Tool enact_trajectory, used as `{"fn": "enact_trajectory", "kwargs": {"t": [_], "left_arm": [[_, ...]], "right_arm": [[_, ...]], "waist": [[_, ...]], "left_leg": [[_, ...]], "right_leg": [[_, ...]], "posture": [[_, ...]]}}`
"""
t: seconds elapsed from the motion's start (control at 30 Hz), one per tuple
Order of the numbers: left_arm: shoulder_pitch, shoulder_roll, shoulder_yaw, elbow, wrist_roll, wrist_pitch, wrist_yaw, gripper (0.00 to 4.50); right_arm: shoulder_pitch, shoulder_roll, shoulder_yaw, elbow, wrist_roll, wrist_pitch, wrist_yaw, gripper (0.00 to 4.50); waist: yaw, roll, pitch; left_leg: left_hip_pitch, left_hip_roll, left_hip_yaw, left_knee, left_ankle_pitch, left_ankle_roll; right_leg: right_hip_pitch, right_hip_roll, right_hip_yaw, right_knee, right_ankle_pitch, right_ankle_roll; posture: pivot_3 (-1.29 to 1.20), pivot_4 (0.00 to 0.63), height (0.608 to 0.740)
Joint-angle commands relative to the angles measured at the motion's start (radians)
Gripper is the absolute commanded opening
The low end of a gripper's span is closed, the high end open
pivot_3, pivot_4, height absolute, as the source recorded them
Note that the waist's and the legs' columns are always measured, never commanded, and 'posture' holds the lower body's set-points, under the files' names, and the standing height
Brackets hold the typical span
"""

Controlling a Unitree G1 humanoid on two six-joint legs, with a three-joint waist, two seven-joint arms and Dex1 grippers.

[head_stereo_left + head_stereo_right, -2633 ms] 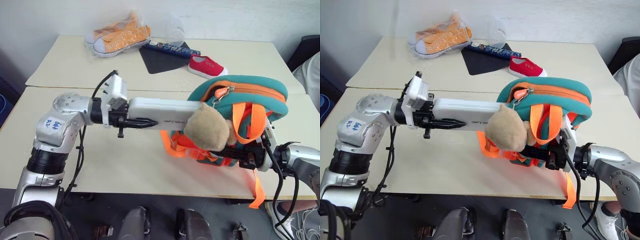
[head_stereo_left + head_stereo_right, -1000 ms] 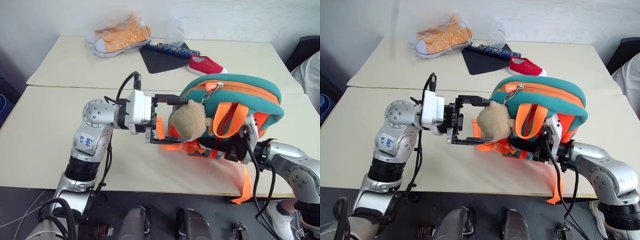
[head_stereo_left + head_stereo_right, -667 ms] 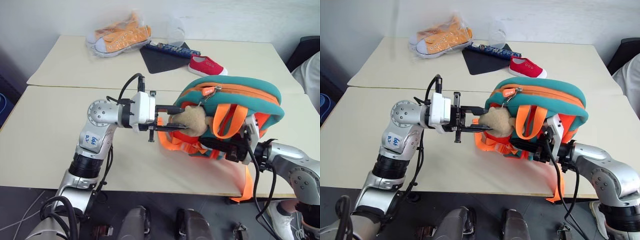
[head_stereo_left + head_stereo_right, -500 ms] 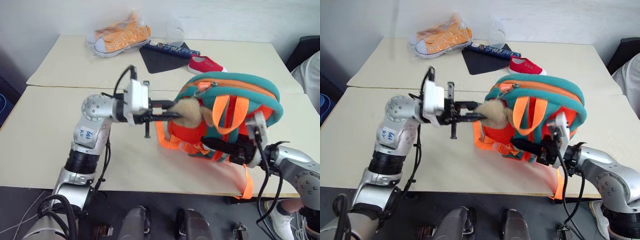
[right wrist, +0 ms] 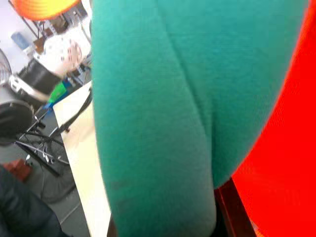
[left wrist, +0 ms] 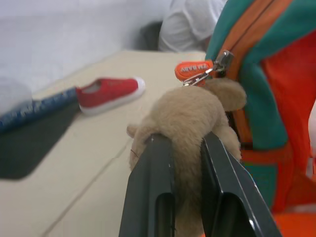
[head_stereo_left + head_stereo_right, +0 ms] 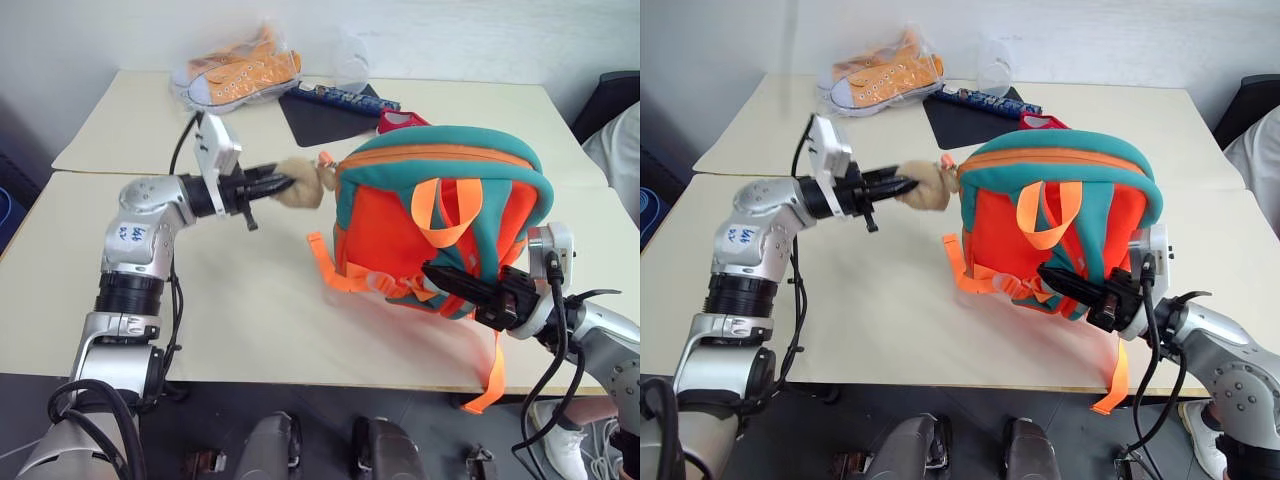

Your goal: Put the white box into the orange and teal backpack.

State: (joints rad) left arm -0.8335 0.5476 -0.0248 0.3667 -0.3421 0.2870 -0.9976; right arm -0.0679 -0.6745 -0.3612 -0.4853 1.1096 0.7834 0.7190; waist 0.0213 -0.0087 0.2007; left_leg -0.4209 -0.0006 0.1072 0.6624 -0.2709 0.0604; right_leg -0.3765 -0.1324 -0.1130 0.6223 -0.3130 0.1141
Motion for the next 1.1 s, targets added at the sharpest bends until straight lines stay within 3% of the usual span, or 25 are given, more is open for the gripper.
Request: {"fn": "enact_trajectory", "kwargs": {"t": [0.03, 0.17, 0.27, 0.37, 0.53, 0.6, 0.73, 0.83, 0.97, 1.1], "left_arm": [[0.062, 0.022, -0.051, -0.007, 0.051, 0.032, -0.036, 0.3], [0.113, -0.064, -0.073, 0.006, 0.04, 0.034, -0.017, 0.3], [0.162, -0.09, -0.102, -0.013, 0.033, -0.013, -0.089, 0.3], [0.204, -0.11, -0.066, -0.043, -0.003, -0.024, -0.094, 1.15], [0.305, 0.02, 0.059, -0.181, -0.076, -0.058, -0.176, 2.76], [0.374, 0.104, 0.106, -0.237, -0.087, -0.062, -0.207, 3.36], [0.572, 0.234, 0.171, -0.288, -0.009, -0.189, -0.215, 4.46], [0.705, 0.275, 0.211, -0.299, 0.004, -0.256, -0.221, 4.5], [0.804, 0.263, 0.275, -0.265, 0.015, -0.342, -0.165, 4.5], [0.847, 0.215, 0.292, -0.265, 0.079, -0.446, -0.045, 4.5]], "right_arm": [[0.017, 0.016, -0.042, -0.043, 0.032, -0.035, -0.016, 0.0], [0.029, 0.031, -0.034, -0.04, 0.021, -0.056, -0.021, 0.0], [0.015, 0.057, -0.013, -0.022, -0.038, -0.113, -0.025, 0.0], [0.019, 0.05, 0.041, -0.01, -0.184, -0.202, 0.017, 0.0], [0.123, -0.039, 0.059, 0.01, -0.435, -0.412, 0.156, 1.63], [0.211, -0.071, 0.019, 0.04, -0.549, -0.569, 0.235, 2.28], [0.341, -0.101, -0.108, 0.161, -0.619, -0.739, 0.334, 3.51], [0.37, -0.131, -0.163, 0.303, -0.66, -0.848, 0.398, 4.49], [0.341, -0.207, -0.168, 0.534, -0.713, -0.945, 0.481, 4.49], [0.224, -0.214, -0.101, 0.547, -0.723, -0.905, 0.441, 4.49]], "waist": [[0.0, 0.0, 0.0], [0.004, 0.0, 0.0], [0.003, 0.0, 0.0], [-0.001, 0.001, 0.0], [-0.003, 0.001, 0.0], [-0.004, 0.001, 0.0], [-0.001, 0.001, 0.0], [0.001, 0.001, 0.0], [0.003, 0.001, 0.0], [-0.008, 0.004, -0.001]], "left_leg": [[0.0, 0.0, 0.0, 0.0, 0.0, 0.0], [0.0, 0.0, 0.0, 0.0, 0.0, 0.0], [0.0, 0.0, 0.0, 0.0, 0.0, 0.0], [0.0, 0.0, 0.001, 0.0, -0.001, -0.001], [0.0, 0.001, 0.001, -0.001, -0.001, -0.001], [0.0, 0.001, 0.001, -0.002, -0.001, -0.001], [0.001, 0.0, 0.002, -0.003, -0.001, -0.001], [0.009, -0.002, 0.006, -0.008, -0.006, -0.004], [0.014, -0.003, 0.008, -0.015, -0.006, -0.004], [0.014, -0.002, 0.009, -0.018, -0.005, -0.008]], "right_leg": [[0.0, 0.0, 0.0, 0.0, 0.0, 0.0], [0.0, -0.001, 0.001, 0.0, 0.0, 0.0], [0.0, -0.002, 0.001, -0.001, 0.0, 0.0], [0.0, -0.002, 0.002, 0.0, 0.0, 0.0], [-0.001, -0.002, 0.002, -0.001, 0.0, 0.0], [-0.001, -0.002, 0.001, -0.001, 0.0, 0.0], [0.0, -0.002, 0.002, -0.002, 0.0, 0.0], [0.003, -0.006, 0.006, -0.006, 0.0, 0.0], [0.003, -0.011, 0.006, -0.01, 0.0, 0.0], [0.001, -0.011, 0.005, -0.01, -0.001, -0.002]], "posture": [[0.0, 0.15, 0.74], [0.0, 0.15, 0.74], [0.0, 0.15, 0.74], [0.0, 0.15, 0.74], [0.0, 0.15, 0.74], [0.0, 0.15, 0.74], [0.0, 0.15, 0.74], [0.0, 0.15, 0.74], [0.0, 0.15, 0.74], [0.0, 0.15, 0.74]]}}
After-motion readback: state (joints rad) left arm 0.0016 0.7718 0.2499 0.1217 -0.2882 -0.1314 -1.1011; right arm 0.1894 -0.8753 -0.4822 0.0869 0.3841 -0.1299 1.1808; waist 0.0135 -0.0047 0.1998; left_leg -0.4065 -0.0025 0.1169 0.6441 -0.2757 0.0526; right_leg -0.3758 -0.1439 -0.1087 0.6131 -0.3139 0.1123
